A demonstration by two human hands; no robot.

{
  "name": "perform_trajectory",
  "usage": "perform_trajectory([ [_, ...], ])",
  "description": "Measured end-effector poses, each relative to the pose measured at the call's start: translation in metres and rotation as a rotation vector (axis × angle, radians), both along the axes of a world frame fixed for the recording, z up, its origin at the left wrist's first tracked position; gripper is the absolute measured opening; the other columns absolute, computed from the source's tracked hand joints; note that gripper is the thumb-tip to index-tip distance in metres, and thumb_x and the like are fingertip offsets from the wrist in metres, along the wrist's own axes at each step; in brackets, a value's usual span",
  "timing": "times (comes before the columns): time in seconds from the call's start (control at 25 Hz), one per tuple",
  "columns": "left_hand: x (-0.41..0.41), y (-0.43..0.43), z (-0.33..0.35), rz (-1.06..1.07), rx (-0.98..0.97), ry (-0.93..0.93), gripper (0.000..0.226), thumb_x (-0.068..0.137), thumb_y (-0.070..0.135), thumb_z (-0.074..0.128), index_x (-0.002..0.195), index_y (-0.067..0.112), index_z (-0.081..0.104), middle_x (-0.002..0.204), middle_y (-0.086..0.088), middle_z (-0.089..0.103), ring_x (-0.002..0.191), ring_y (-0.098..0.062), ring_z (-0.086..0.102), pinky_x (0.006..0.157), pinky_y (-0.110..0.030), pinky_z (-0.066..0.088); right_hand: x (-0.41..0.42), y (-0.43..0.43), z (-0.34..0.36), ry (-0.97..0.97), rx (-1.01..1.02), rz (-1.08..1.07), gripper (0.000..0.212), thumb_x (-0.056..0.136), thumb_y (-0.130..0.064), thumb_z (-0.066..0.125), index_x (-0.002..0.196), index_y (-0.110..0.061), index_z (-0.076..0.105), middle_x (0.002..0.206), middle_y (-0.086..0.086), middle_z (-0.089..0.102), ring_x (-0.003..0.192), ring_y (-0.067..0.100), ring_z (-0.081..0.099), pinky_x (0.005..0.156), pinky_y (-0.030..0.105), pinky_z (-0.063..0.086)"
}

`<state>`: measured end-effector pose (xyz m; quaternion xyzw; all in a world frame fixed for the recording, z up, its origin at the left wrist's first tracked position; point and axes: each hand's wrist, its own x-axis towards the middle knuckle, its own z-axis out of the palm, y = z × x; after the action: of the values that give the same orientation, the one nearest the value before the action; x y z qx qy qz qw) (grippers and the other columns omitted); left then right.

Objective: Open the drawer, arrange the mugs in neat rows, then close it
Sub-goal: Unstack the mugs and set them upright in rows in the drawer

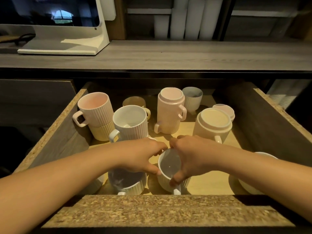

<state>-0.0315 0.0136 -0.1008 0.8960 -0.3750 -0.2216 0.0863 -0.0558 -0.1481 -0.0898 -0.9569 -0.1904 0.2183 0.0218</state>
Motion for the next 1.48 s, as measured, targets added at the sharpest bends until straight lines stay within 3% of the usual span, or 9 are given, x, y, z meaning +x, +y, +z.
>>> perform_trajectory([
  [0.24, -0.004, 0.000, 0.002, -0.031, 0.001, 0.053, 0.058, 0.085, 0.035, 0.062, 0.137, 0.021, 0.038, 0.129, 0.001, 0.053, 0.114, -0.013, 0.051, 0.097, -0.026, 0.044, -0.011, 0.005, 0.007, 0.016, -0.081, 0.066, 0.080, 0.070, -0.052, 0.073, 0.132, -0.017, 0.037, 0.122, 0.004, 0.054, 0.094, 0.017, 0.049, 0.082, 0.028, 0.049],
  [0.48, -0.008, -0.005, 0.005, -0.031, 0.047, 0.021, 0.062, 0.087, 0.037, 0.059, 0.140, 0.024, 0.032, 0.135, 0.002, 0.052, 0.119, -0.013, 0.050, 0.100, -0.027, 0.043, -0.006, -0.003, 0.016, 0.057, -0.076, 0.053, 0.064, 0.080, -0.050, 0.065, 0.132, -0.019, 0.045, 0.120, 0.003, 0.061, 0.099, 0.021, 0.062, 0.079, 0.029, 0.055],
  [0.64, -0.004, -0.013, 0.026, 0.003, -0.002, -0.081, 0.057, 0.088, 0.039, 0.056, 0.139, 0.026, 0.034, 0.138, 0.006, 0.048, 0.120, -0.010, 0.048, 0.097, -0.024, 0.041, 0.005, -0.021, 0.045, -0.196, 0.124, -0.017, 0.040, 0.087, -0.039, 0.060, 0.123, -0.023, 0.055, 0.111, -0.003, 0.064, 0.088, 0.011, 0.058, 0.073, 0.018, 0.049],
  [0.72, 0.002, -0.021, 0.039, 0.018, -0.039, -0.129, 0.056, 0.088, 0.040, 0.057, 0.139, 0.028, 0.035, 0.139, 0.007, 0.047, 0.121, -0.009, 0.049, 0.095, -0.022, 0.041, 0.011, -0.034, 0.061, -0.322, 0.116, -0.048, 0.037, 0.087, -0.036, 0.061, 0.121, -0.022, 0.057, 0.109, -0.002, 0.065, 0.089, 0.012, 0.061, 0.077, 0.023, 0.054],
  [0.84, 0.014, -0.042, 0.048, 0.031, -0.065, -0.213, 0.058, 0.087, 0.038, 0.058, 0.139, 0.025, 0.035, 0.139, 0.004, 0.047, 0.120, -0.013, 0.049, 0.091, -0.021, 0.040, 0.026, -0.058, 0.071, -0.389, -0.014, -0.134, 0.046, 0.084, -0.043, 0.062, 0.123, -0.020, 0.055, 0.112, 0.001, 0.063, 0.095, 0.019, 0.062, 0.082, 0.031, 0.056],
  [0.96, 0.030, -0.069, 0.045, 0.060, -0.070, -0.259, 0.059, 0.086, 0.039, 0.060, 0.138, 0.023, 0.036, 0.137, 0.001, 0.049, 0.119, -0.018, 0.050, 0.089, -0.025, 0.043, 0.040, -0.074, 0.067, -0.334, -0.085, -0.256, 0.059, 0.079, -0.055, 0.062, 0.127, -0.022, 0.053, 0.115, 0.001, 0.064, 0.098, 0.018, 0.062, 0.079, 0.025, 0.053],
  [1.16, 0.042, -0.088, 0.024, 0.088, -0.123, -0.135, 0.065, 0.083, 0.040, 0.064, 0.139, 0.024, 0.034, 0.140, 0.000, 0.047, 0.123, -0.018, 0.049, 0.095, -0.029, 0.042, 0.040, -0.075, 0.046, -0.235, -0.019, -0.303, 0.062, 0.073, -0.060, 0.065, 0.123, -0.025, 0.054, 0.115, -0.002, 0.062, 0.091, 0.014, 0.056, 0.075, 0.024, 0.051],
  [1.24, 0.043, -0.084, 0.016, 0.106, -0.166, -0.088, 0.070, 0.083, 0.042, 0.063, 0.141, 0.028, 0.028, 0.145, 0.003, 0.041, 0.128, -0.016, 0.043, 0.098, -0.028, 0.039, 0.039, -0.074, 0.039, -0.236, -0.029, -0.304, 0.059, 0.072, -0.061, 0.066, 0.118, -0.025, 0.054, 0.112, -0.002, 0.063, 0.087, 0.014, 0.056, 0.069, 0.022, 0.050],
  [1.48, 0.039, -0.073, 0.001, 0.112, -0.199, -0.033, 0.079, 0.082, 0.044, 0.063, 0.145, 0.035, 0.016, 0.154, 0.009, 0.026, 0.137, -0.013, 0.032, 0.108, -0.032, 0.033, 0.036, -0.076, 0.034, -0.256, 0.013, -0.304, 0.066, 0.071, -0.058, 0.069, 0.123, -0.022, 0.053, 0.111, 0.000, 0.063, 0.089, 0.017, 0.059, 0.071, 0.023, 0.052],
])
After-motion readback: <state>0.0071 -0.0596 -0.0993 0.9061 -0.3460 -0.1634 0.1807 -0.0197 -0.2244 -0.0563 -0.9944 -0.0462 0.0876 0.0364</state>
